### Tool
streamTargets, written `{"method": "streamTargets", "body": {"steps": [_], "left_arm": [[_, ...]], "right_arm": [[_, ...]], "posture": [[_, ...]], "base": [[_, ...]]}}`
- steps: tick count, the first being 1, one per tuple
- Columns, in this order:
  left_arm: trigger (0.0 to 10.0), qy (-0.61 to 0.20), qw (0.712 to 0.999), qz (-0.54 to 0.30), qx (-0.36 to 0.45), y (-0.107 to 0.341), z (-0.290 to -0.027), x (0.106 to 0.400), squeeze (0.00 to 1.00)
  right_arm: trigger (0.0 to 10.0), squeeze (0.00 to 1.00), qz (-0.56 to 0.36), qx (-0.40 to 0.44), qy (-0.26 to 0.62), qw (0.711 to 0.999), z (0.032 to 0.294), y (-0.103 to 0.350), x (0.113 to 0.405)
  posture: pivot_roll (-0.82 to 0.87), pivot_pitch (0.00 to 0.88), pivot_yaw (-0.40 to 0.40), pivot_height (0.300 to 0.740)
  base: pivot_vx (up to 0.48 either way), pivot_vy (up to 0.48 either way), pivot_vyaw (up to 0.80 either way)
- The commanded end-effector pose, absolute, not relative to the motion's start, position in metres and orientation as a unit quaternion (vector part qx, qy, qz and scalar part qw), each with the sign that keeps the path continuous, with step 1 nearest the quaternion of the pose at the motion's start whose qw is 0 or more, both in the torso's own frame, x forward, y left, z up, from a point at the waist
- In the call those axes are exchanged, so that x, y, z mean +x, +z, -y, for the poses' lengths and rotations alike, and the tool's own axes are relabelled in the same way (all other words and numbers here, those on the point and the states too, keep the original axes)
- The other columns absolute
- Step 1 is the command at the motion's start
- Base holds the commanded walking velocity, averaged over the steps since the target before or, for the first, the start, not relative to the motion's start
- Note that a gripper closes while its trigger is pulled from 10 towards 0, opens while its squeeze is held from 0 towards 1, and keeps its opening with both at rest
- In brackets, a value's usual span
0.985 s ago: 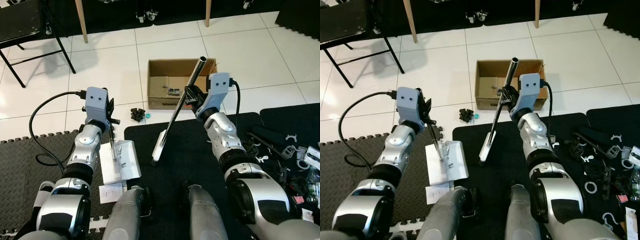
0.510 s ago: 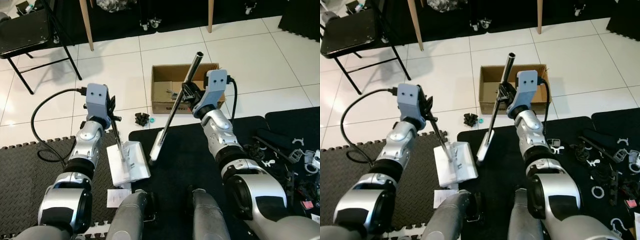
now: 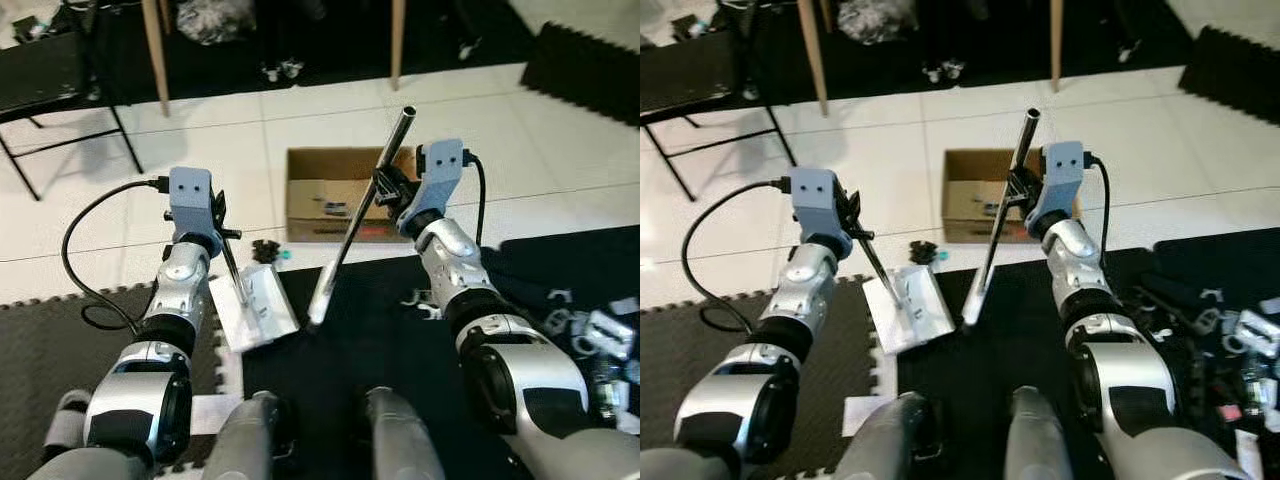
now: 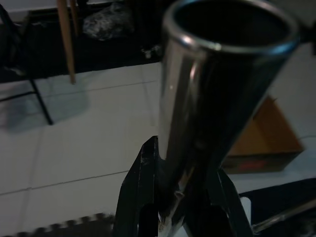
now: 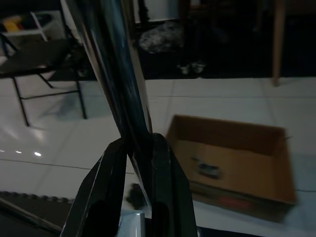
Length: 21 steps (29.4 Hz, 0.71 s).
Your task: Sweep floor
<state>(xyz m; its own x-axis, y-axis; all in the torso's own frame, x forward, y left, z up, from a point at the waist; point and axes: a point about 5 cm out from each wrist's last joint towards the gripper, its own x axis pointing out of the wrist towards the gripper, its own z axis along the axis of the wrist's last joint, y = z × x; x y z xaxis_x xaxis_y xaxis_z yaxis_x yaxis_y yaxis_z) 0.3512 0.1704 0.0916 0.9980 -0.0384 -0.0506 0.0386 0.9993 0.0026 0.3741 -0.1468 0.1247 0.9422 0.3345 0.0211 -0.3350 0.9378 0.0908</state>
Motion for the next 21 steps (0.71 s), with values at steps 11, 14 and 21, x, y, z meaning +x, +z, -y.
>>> {"method": "streamTargets", "body": {"steps": [11, 14, 21], "left_arm": [[10.0, 0.008, 1.0, -0.015, -0.024, 0.086, -0.174, 0.346, 0.0], [10.0, 0.009, 1.0, -0.018, -0.015, 0.084, -0.177, 0.345, 0.0], [10.0, 0.002, 0.999, -0.043, 0.028, 0.067, -0.18, 0.334, 0.0]], "right_arm": [[10.0, 0.0, 0.008, 0.017, 0.168, 0.986, 0.159, 0.131, 0.377], [10.0, 0.0, 0.005, 0.008, 0.157, 0.988, 0.166, 0.125, 0.373], [10.0, 0.0, -0.013, 0.001, 0.109, 0.994, 0.175, 0.097, 0.357]], "posture": [[-0.04, 0.018, -0.068, 0.74], [-0.05, 0.007, -0.048, 0.74], [-0.04, 0.01, -0.015, 0.74]], "base": [[0.0, 0.0, 0.0], [0.0, 0.0, 0.0], [0.0, 0.0, 0.0]]}}
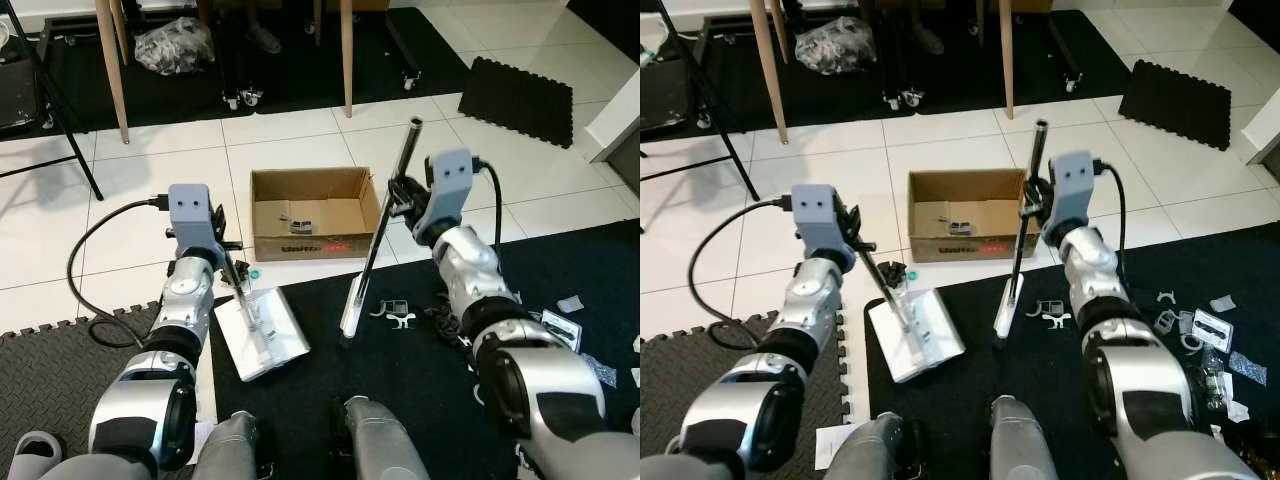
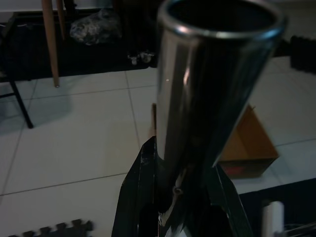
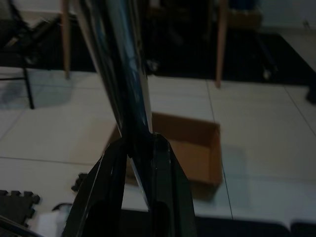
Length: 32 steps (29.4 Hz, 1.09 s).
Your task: Sweep floor
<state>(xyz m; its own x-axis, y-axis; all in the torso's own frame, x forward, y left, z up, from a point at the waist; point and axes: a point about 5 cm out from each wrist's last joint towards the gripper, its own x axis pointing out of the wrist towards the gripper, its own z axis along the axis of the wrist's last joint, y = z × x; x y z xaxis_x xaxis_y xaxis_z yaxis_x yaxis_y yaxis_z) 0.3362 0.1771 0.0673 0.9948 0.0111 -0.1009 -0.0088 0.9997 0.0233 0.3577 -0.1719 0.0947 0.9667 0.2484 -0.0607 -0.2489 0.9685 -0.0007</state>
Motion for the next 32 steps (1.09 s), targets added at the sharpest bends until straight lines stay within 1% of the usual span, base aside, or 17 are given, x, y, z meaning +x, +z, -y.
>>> {"method": "streamTargets", "body": {"steps": [1, 10, 16, 18, 23, 29, 32], "left_arm": [[10.0, 0.001, 0.998, -0.049, 0.031, 0.063, -0.18, 0.332, 0.0], [10.0, -0.007, 0.997, -0.06, 0.052, 0.042, -0.176, 0.313, 0.0], [10.0, -0.01, 0.993, -0.087, 0.075, 0.027, -0.177, 0.301, 0.0], [10.0, 0.001, 0.991, -0.102, 0.082, 0.02, -0.182, 0.295, 0.0], [10.0, 0.008, 0.987, -0.126, 0.095, 0.008, -0.186, 0.284, 0.0], [10.0, 0.007, 0.983, -0.149, 0.108, -0.002, -0.187, 0.275, 0.0], [10.0, 0.005, 0.98, -0.164, 0.115, -0.009, -0.186, 0.268, 0.0]], "right_arm": [[10.0, 0.0, -0.013, 0.007, 0.101, 0.995, 0.176, 0.094, 0.355], [10.0, 0.0, -0.05, 0.005, 0.084, 0.995, 0.174, 0.068, 0.34], [10.0, 0.0, -0.088, 0.052, 0.084, 0.991, 0.173, 0.051, 0.331], [10.0, 0.0, -0.107, 0.067, 0.082, 0.989, 0.174, 0.042, 0.325], [10.0, 0.0, -0.134, 0.064, 0.089, 0.985, 0.171, 0.028, 0.314], [10.0, 0.0, -0.137, 0.068, 0.061, 0.986, 0.173, 0.022, 0.309], [10.0, 0.0, -0.146, 0.072, 0.038, 0.986, 0.179, 0.017, 0.304]], "posture": [[-0.04, 0.011, -0.013, 0.74], [-0.02, 0.009, 0.002, 0.74], [-0.03, 0.0, 0.014, 0.74], [-0.02, 0.0, 0.019, 0.74], [-0.02, 0.0, 0.024, 0.74], [-0.02, 0.0, 0.031, 0.74], [-0.02, 0.0, 0.034, 0.74]], "base": [[0.0, 0.0, 0.0], [0.0, 0.0, 0.0], [0.0, 0.0, 0.0], [0.0, 0.0, 0.0], [0.0, 0.0, 0.0], [0.0, 0.0, 0.0], [0.0, 0.0, 0.0]]}}
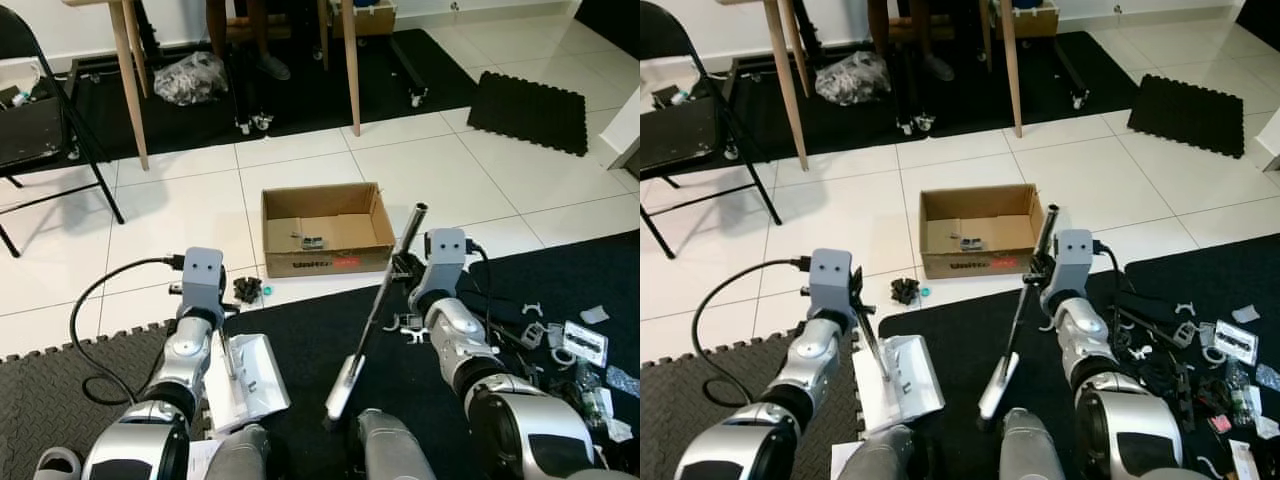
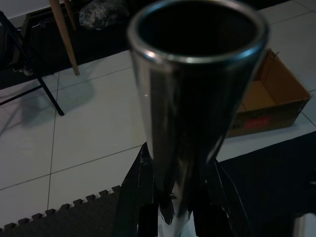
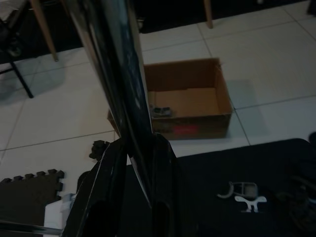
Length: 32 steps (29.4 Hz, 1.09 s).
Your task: Sweep floor
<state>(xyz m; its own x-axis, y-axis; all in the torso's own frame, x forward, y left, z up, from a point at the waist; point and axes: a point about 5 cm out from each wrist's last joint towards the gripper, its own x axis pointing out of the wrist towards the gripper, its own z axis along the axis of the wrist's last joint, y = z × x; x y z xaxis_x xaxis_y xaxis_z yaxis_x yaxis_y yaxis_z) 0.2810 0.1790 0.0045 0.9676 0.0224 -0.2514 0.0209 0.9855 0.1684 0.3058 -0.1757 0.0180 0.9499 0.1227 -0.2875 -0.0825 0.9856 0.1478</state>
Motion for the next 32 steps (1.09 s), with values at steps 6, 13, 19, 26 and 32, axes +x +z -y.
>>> {"method": "streamTargets", "body": {"steps": [6, 13, 19, 26, 32], "left_arm": [[10.0, 0.008, 0.978, -0.175, 0.11, -0.013, -0.187, 0.265, 0.0], [10.0, 0.015, 0.976, -0.186, 0.11, -0.016, -0.19, 0.262, 0.0], [10.0, 0.008, 0.975, -0.185, 0.126, -0.016, -0.189, 0.262, 0.0], [10.0, 0.007, 0.973, -0.193, 0.125, -0.019, -0.186, 0.259, 0.0], [10.0, 0.01, 0.97, -0.199, 0.137, -0.023, -0.186, 0.256, 0.0]], "right_arm": [[10.0, 0.0, -0.155, 0.054, 0.038, 0.986, 0.181, 0.011, 0.298], [10.0, 0.0, -0.168, 0.035, 0.032, 0.985, 0.179, 0.004, 0.291], [10.0, 0.0, -0.164, 0.036, 0.036, 0.985, 0.176, 0.005, 0.292], [10.0, 0.0, -0.162, 0.035, 0.041, 0.985, 0.174, 0.006, 0.293], [10.0, 0.0, -0.168, 0.032, 0.041, 0.984, 0.175, 0.004, 0.292]], "posture": [[-0.02, 0.0, 0.04, 0.74], [-0.02, 0.0, 0.047, 0.74], [-0.02, 0.004, 0.046, 0.74], [-0.02, 0.006, 0.04, 0.74], [-0.02, 0.007, 0.034, 0.74]], "base": [[0.0, 0.0, 0.0], [0.0, 0.0, 0.0], [0.0, 0.0, 0.0], [0.0, 0.0, 0.0], [0.0, 0.0, 0.0]]}}
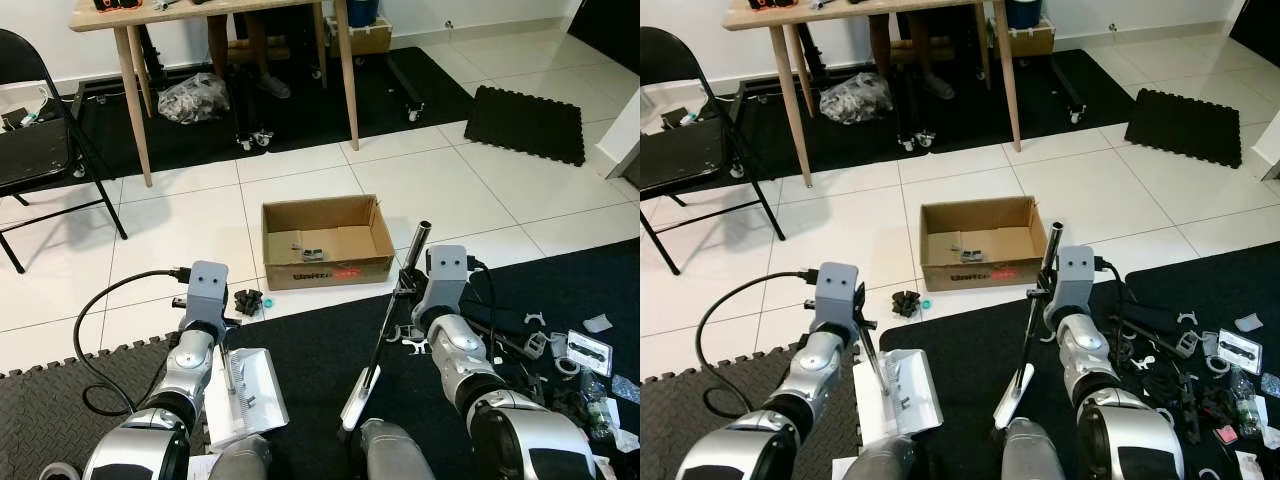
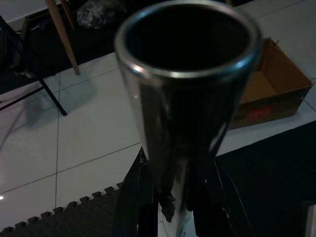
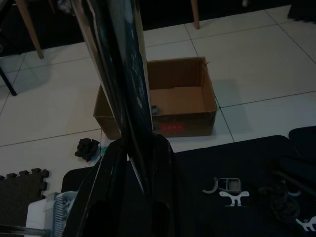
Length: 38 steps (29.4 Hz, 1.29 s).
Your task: Sweep floor
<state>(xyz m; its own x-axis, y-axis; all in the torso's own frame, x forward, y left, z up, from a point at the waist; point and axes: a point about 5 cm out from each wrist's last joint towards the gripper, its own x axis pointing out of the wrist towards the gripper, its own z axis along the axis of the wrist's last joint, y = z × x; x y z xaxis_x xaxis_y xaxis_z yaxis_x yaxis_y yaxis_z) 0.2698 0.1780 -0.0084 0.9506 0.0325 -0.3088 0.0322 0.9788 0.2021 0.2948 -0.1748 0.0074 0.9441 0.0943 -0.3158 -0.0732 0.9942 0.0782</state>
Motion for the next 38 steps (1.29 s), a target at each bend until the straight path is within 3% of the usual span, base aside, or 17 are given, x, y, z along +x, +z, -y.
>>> {"method": "streamTargets", "body": {"steps": [1, 38], "left_arm": [[10.0, 0.01, 0.969, -0.201, 0.141, -0.024, -0.186, 0.254, 0.0], [10.0, 0.03, 0.963, -0.228, 0.142, -0.03, -0.196, 0.247, 0.0]], "right_arm": [[10.0, 0.0, -0.17, 0.031, 0.041, 0.984, 0.175, 0.003, 0.291], [10.0, 0.0, -0.187, 0.037, 0.039, 0.981, 0.164, -0.006, 0.283]], "posture": [[-0.02, 0.007, 0.034, 0.74], [-0.02, 0.004, 0.045, 0.74]], "base": [[0.0, 0.0, 0.0], [0.0, 0.0, 0.0]]}}
